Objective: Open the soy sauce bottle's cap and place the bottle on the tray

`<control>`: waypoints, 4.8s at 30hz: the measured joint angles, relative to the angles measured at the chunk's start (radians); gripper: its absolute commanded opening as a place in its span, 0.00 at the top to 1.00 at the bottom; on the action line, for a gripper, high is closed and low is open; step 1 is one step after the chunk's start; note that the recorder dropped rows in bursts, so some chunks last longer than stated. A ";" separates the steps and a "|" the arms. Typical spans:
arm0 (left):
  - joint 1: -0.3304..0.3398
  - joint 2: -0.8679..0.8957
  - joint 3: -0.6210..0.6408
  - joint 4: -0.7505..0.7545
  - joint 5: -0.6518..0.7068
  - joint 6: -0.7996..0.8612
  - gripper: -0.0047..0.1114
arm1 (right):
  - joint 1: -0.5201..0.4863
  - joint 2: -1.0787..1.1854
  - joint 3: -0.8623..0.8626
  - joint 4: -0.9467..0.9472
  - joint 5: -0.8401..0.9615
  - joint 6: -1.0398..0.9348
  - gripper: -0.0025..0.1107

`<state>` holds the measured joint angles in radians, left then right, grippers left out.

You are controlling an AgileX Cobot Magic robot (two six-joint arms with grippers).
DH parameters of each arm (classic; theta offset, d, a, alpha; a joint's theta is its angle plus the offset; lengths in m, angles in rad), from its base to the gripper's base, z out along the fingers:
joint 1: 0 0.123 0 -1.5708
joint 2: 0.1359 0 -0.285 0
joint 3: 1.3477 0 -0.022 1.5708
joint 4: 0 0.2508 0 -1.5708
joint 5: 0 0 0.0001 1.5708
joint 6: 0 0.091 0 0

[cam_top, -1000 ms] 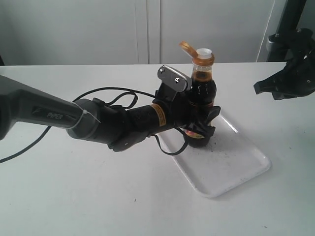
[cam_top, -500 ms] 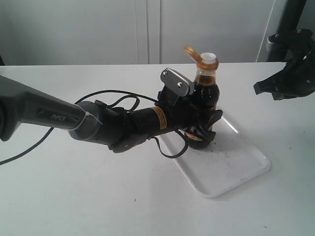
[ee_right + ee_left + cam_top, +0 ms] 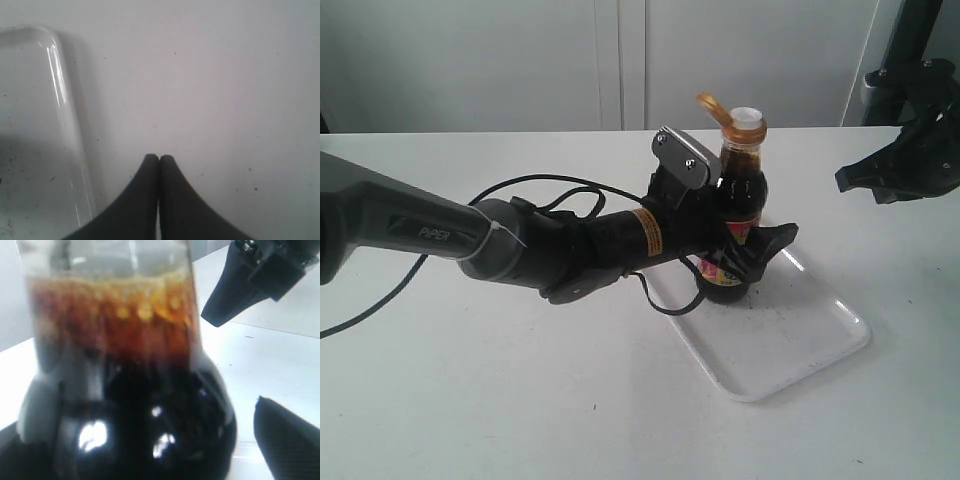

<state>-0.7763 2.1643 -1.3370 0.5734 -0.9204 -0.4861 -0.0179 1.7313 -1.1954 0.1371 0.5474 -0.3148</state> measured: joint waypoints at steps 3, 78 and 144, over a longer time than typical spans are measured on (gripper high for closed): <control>0.000 -0.009 0.000 0.000 0.011 0.000 0.06 | 0.000 0.000 0.000 0.000 0.000 0.000 0.98; 0.125 -0.770 0.000 0.010 1.222 0.034 0.96 | 0.000 0.000 0.000 0.011 0.018 -0.037 0.98; 0.661 -1.632 0.731 -0.504 1.467 0.447 0.96 | 0.000 -1.173 0.528 0.068 -0.026 -0.107 0.98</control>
<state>-0.1154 0.5324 -0.6057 0.0699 0.5464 -0.0395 -0.0179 0.5582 -0.6677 0.2053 0.5214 -0.4222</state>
